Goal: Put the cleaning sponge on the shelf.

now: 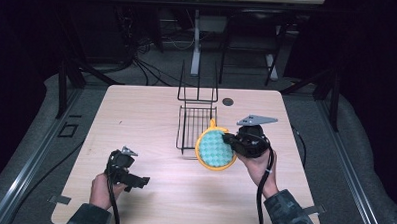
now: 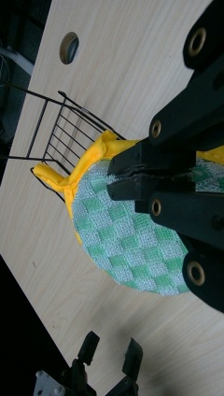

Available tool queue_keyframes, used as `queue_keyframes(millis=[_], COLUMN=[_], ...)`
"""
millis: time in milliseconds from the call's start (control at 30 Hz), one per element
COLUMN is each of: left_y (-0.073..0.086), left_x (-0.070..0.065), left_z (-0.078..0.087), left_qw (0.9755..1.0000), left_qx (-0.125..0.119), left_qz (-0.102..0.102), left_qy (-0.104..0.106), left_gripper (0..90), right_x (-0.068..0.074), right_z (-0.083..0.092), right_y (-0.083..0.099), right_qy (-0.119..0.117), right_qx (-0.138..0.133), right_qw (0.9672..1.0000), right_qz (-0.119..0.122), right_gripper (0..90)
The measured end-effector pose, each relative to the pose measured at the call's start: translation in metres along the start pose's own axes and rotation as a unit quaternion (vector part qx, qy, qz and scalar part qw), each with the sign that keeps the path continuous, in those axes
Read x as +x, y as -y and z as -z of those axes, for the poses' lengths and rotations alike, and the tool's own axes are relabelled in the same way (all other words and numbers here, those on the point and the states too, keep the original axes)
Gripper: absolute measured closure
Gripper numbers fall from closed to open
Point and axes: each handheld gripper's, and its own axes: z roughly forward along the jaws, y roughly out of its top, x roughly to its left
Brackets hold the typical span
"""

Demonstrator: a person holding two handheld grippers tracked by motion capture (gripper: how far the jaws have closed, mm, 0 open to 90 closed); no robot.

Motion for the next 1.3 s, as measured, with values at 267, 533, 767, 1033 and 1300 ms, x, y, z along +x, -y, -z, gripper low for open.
queue_keyframes(millis=[267,533,767,1033,1300], left_y=[0.0,0.0,-0.001,-0.001,0.0], left_x=[0.0,0.0,-0.001,-0.001,-0.001], left_z=[0.0,0.0,-0.001,-0.001,-0.001], left_qw=[1.0,1.0,1.0,1.0,1.0], left_qx=[-0.001,0.0,0.001,0.001,-0.001], left_qz=[0.0,-0.001,-0.004,-0.003,-0.005], left_qy=[0.0,0.0,-0.001,-0.001,0.0], left_gripper=[3.1,3.1,3.1,3.1,3.1], right_x=[0.001,-0.001,-0.005,-0.004,-0.005], right_z=[-0.006,-0.014,-0.023,-0.037,-0.048], right_y=[-0.006,-0.009,-0.011,-0.016,-0.023], right_qy=[0.0,0.01,0.017,0.023,0.029], right_qx=[-0.002,-0.005,-0.007,-0.007,-0.007], right_qw=[1.0,0.9999,0.9998,0.9997,0.9995], right_qz=[0.0,-0.001,-0.002,-0.005,-0.006], right_gripper=[87.4,87.4,87.4,87.4,87.4])
